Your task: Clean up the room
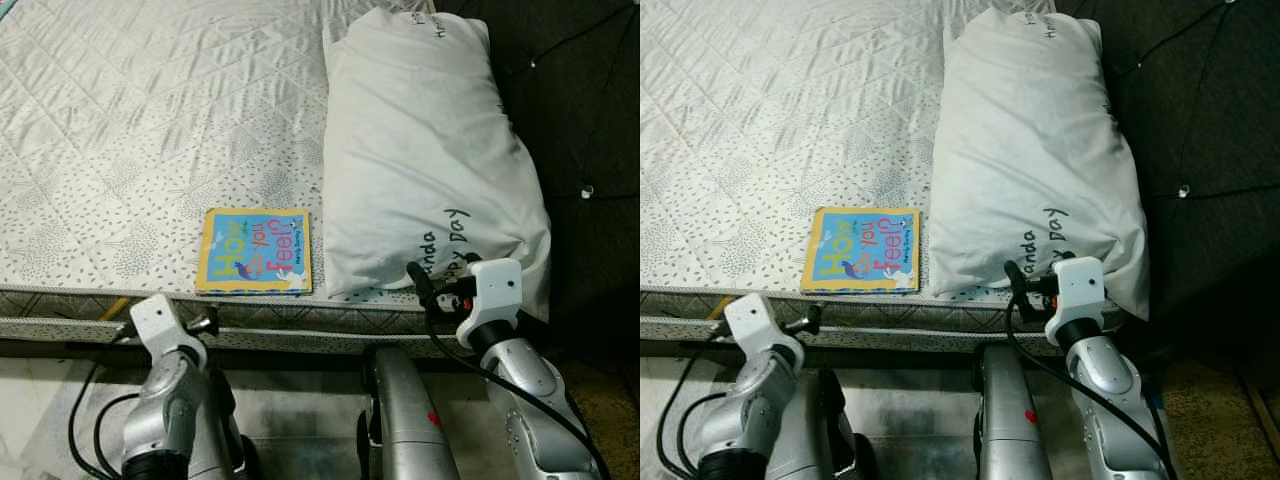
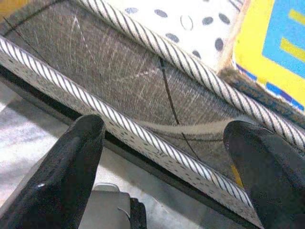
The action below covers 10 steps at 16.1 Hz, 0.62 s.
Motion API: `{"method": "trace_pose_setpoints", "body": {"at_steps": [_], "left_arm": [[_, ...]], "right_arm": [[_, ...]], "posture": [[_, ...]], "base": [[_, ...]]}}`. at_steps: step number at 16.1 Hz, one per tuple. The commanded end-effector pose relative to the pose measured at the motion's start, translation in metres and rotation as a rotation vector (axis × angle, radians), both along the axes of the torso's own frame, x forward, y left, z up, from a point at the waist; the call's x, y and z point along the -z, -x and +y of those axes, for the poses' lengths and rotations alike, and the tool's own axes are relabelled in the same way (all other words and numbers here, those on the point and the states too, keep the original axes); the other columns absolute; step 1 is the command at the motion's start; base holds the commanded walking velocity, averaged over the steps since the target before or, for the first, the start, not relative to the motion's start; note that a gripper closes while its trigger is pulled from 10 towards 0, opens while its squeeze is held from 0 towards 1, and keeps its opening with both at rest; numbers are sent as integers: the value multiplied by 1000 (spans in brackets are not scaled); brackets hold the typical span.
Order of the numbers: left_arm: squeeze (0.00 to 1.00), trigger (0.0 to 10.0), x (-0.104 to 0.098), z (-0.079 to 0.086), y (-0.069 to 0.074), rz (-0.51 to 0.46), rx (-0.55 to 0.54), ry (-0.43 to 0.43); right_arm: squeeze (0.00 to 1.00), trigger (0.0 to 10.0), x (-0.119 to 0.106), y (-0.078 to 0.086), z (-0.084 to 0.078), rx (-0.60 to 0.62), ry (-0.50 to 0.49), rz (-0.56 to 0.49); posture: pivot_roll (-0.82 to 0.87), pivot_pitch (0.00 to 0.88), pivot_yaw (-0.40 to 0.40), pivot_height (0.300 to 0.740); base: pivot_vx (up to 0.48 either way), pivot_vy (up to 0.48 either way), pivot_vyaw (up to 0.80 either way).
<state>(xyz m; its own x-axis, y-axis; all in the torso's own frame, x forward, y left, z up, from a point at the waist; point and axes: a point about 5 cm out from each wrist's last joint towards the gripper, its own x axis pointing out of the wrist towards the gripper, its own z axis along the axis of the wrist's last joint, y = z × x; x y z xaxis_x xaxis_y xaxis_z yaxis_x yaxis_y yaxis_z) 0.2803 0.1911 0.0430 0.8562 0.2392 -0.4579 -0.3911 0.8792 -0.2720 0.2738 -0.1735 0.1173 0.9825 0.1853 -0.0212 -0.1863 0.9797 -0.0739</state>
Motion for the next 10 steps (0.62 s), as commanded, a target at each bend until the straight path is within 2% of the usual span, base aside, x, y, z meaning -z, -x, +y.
{"method": "trace_pose_setpoints", "body": {"at_steps": [1,3,6,10], "left_arm": [[0,10000,-1,-2,2,9,1,-4],[0,10000,-7,-11,1,-20,67,-20],[0,10000,-9,-17,3,-37,93,-23],[0,10000,-2,-10,9,8,43,-5]], "right_arm": [[0,10000,4,1,-4,16,4,17],[0,10000,4,1,-4,17,3,16],[0,10000,4,0,-4,17,3,14],[0,10000,4,-1,-4,16,4,14]], "posture": [[-217,232,5,548],[-215,231,5,548],[-213,230,3,548],[-212,230,2,548]], "base": [[0,0,0],[0,0,0],[0,0,0],[0,0,0]]}}
